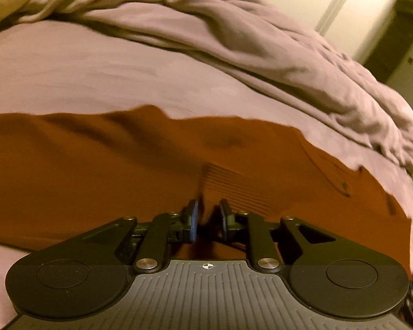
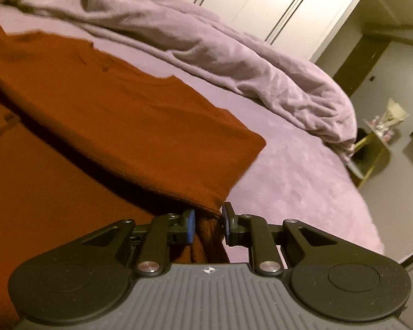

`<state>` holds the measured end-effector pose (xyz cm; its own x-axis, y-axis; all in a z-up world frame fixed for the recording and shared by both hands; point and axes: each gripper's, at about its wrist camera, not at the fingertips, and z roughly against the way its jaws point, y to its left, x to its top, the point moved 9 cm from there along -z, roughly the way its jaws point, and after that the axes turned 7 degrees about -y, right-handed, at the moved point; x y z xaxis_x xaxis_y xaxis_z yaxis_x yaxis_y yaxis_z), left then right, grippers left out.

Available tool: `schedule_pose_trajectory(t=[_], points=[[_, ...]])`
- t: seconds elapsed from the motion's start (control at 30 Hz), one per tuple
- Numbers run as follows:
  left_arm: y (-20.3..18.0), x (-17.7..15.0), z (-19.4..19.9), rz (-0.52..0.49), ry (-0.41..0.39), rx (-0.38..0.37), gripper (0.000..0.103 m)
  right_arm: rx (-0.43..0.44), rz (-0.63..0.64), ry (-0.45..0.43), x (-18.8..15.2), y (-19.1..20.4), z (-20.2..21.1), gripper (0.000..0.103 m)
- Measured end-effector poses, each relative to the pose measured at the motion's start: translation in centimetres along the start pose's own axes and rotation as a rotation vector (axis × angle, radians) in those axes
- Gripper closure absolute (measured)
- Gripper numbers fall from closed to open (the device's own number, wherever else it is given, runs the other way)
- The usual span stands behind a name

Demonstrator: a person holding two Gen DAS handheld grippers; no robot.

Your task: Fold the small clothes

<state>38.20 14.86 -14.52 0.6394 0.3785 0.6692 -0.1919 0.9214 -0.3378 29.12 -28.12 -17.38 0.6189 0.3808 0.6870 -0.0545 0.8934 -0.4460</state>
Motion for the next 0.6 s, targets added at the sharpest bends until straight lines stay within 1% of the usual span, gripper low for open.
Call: schedule_pose_trajectory(t=[0.03, 0.1, 0.13, 0.17, 0.23, 0.27, 0.33, 0.4, 0.47, 0.53, 0.57, 0.6], points=[[0.5, 0.3, 0.4, 0.014, -0.004, 0.006, 0.085, 0.023, -0.022, -0.01, 0.1, -0.1, 0.6, 0.081], [0.9, 0.4, 0.9, 0.028, 0.004, -0.012, 0.083, 0.049, -0.061, -0.021, 0.2, -0.5, 1.8, 0.08], [0.6, 0.3, 1.0, 0.027, 0.014, -0.031, 0.075, 0.06, -0.08, -0.028, 0.5, -0.6, 2.4, 0.08], [0.4, 0.0, 1.2, 0.022, 0.024, -0.05, 0.062, 0.068, -0.097, -0.036, 0.7, -0.7, 2.9, 0.08], [-0.7, -0.5, 1.3, 0.001, 0.033, -0.083, 0.053, 0.083, -0.133, -0.062, 1.6, -0.7, 3.6, 0.08], [-1.2, -0.7, 1.1, -0.017, 0.037, -0.09, 0.051, 0.087, -0.143, -0.075, 2.0, -0.5, 3.8, 0.08], [-1.7, -1.3, 0.6, -0.04, 0.044, -0.063, 0.051, 0.092, -0.136, -0.087, 2.9, 0.1, 3.5, 0.08], [-2.1, -1.9, -0.1, -0.054, 0.059, -0.037, 0.051, 0.1, -0.123, -0.073, 3.1, 1.0, 2.6, 0.08], [-2.4, -2.2, -0.3, -0.066, 0.057, -0.03, 0.05, 0.11, -0.114, -0.037, 2.6, 1.8, 1.2, 0.086], [-2.5, -2.4, -0.1, -0.087, 0.053, -0.026, 0.049, 0.083, -0.088, 0.016, 1.3, 2.1, -0.2, 0.091], [-2.4, -2.4, 0.0, -0.089, 0.055, -0.031, 0.049, 0.069, -0.073, 0.034, 0.6, 2.1, -0.7, 0.097], [-2.1, -2.3, 0.3, -0.082, 0.057, -0.041, 0.049, 0.053, -0.045, 0.023, 0.1, 2.0, -0.9, 0.098]])
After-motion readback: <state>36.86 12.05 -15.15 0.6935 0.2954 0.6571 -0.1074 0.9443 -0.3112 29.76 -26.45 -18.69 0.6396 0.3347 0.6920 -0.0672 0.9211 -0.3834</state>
